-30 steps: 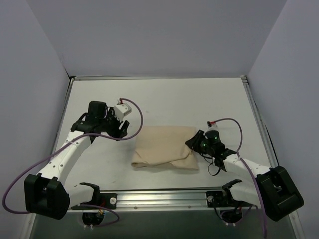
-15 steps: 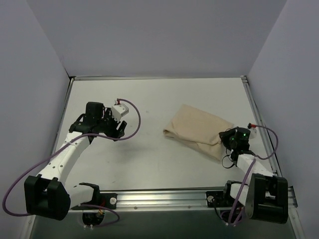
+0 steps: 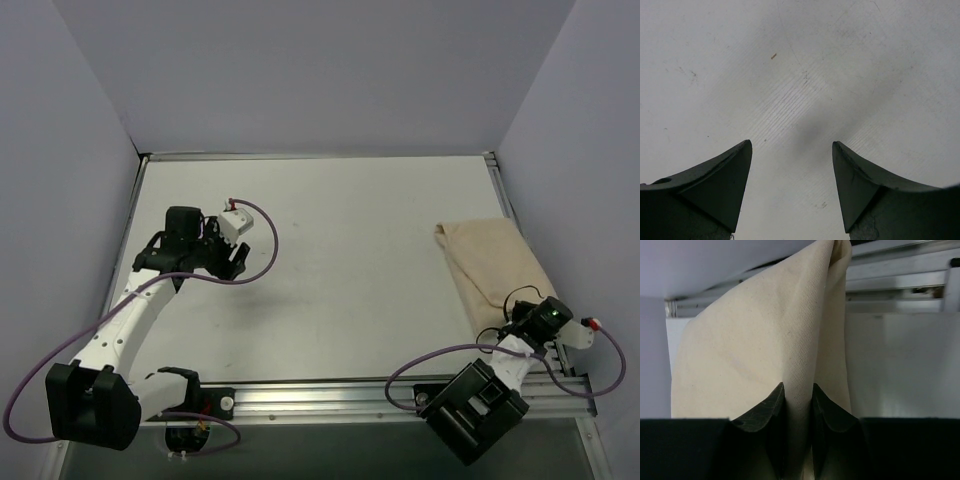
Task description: Prepare the surgical pack
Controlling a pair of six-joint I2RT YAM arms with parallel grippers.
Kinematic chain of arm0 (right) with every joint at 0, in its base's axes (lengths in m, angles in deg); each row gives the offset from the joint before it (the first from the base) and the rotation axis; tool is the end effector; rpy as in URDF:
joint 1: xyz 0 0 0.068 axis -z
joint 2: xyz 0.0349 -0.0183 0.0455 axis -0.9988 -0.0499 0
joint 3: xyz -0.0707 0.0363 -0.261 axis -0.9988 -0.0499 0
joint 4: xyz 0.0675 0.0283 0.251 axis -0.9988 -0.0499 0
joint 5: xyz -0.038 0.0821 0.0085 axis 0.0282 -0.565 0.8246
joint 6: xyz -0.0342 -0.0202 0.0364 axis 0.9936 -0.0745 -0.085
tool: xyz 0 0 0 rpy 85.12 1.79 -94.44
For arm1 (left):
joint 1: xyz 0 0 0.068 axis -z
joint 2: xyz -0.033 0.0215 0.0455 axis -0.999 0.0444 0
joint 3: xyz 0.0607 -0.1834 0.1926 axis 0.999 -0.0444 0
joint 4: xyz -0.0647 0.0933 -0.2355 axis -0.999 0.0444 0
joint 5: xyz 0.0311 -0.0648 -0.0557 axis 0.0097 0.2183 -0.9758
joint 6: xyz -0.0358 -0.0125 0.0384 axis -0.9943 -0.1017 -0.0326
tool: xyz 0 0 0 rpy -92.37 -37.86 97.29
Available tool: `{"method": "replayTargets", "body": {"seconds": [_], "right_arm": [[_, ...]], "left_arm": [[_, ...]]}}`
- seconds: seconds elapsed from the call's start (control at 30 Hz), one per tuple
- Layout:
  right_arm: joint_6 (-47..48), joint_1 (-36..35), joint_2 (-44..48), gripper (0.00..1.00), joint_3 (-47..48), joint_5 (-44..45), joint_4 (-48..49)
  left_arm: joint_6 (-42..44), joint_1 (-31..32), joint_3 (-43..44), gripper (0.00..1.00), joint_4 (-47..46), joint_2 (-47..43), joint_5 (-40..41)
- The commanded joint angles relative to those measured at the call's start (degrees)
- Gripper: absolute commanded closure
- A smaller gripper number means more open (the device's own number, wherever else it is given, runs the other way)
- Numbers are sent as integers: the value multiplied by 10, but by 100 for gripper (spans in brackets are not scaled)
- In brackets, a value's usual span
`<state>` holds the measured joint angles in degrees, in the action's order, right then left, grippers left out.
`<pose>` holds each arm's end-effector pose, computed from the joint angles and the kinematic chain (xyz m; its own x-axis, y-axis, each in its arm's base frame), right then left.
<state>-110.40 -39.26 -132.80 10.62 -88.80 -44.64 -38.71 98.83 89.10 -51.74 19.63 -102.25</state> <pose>0.1263 -0.1326 0.1678 0.3737 0.7635 -0.5267 0.5898 0.2426 0.7702 0.2339 -0.0600 0.2802 -0.4503 0.5069 -0.7350 0.6919 0.7185 0.0716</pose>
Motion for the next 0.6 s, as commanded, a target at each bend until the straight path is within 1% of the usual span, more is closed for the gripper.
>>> {"method": "replayTargets", "body": {"seconds": [0.0, 0.1, 0.23, 0.33, 0.37, 0.4, 0.43, 0.47, 0.5, 0.53, 0.57], "right_arm": [[-24, 46, 36, 100, -4, -22, 10], [-22, 49, 19, 100, 3, -22, 18], [-57, 49, 19, 100, -12, -27, 49], [-35, 48, 28, 100, 6, -34, 20], [-28, 49, 42, 93, 10, -37, 11], [-12, 49, 53, 81, 21, -38, -17], [-3, 49, 65, 53, 27, -39, -33], [4, 42, 84, 40, 34, -41, -49], [20, 36, 90, 29, 54, -30, -93], [25, 29, 97, 16, 64, -22, -117], [30, 17, 116, 12, 74, -12, -164]], "left_arm": [[0, -5, -2, 26, -11, -11, -15], [0, -7, -2, 26, -12, -11, -17], [-4, -7, -2, 26, -10, -11, -17], [-3, -7, -1, 26, -7, -13, -16], [-2, -7, -1, 26, -7, -14, -15], [-2, -6, 0, 26, -6, -15, -15], [-2, -6, 2, 26, -4, -15, -15], [-4, -7, 4, 25, -3, -15, -15], [-3, -7, 5, 25, 2, -17, -15], [-4, -7, 9, 25, 5, -17, -16], [-4, -7, 11, 25, 9, -18, -17]]}}
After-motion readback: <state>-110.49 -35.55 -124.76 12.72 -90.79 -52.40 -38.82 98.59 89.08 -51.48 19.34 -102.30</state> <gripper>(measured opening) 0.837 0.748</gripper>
